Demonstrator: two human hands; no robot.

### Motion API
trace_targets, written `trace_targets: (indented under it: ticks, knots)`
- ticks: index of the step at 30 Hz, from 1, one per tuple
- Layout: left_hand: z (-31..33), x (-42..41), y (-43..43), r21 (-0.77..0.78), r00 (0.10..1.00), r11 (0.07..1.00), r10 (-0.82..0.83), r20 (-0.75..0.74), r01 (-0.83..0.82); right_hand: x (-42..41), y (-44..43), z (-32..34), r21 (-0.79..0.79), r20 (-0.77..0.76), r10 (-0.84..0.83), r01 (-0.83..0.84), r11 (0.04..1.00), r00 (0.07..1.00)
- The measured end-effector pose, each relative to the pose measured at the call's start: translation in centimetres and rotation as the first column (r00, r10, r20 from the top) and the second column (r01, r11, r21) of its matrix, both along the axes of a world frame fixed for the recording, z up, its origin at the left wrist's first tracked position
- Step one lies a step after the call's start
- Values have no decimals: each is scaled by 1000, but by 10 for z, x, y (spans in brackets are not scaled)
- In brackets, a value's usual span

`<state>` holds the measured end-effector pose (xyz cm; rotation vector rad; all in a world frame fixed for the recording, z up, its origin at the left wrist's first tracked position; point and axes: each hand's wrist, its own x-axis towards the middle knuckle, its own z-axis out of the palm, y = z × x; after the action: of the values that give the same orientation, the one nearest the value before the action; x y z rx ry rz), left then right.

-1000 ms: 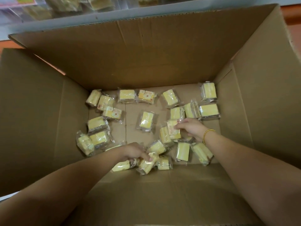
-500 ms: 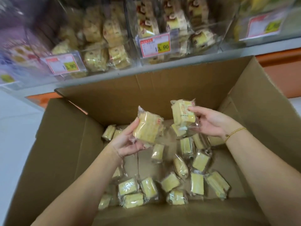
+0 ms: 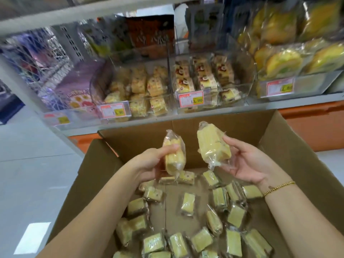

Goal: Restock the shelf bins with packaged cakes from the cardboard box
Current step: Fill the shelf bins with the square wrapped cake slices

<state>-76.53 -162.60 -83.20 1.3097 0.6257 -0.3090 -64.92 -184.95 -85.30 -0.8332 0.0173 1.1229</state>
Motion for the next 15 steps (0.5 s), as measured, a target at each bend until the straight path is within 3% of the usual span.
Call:
trace_targets:
  ticks: [2, 7, 12, 15]
  knots:
    - [9, -2, -6, 201, 994, 976, -73, -80, 88, -9, -2, 8, -31, 34, 7, -6, 1000, 999]
    - [18, -18, -8, 343, 984, 928, -99, -149, 145, -39, 2, 20, -57, 76, 46, -41, 998, 996]
    - [37, -40, -5, 184, 984, 967, -165, -71, 176, -62, 7, 21, -76, 41, 80, -77, 994, 996]
    - [41, -53, 6, 170, 985, 970, -175, -2, 172, -66, 4, 21, -39, 17, 61, -61, 997, 998]
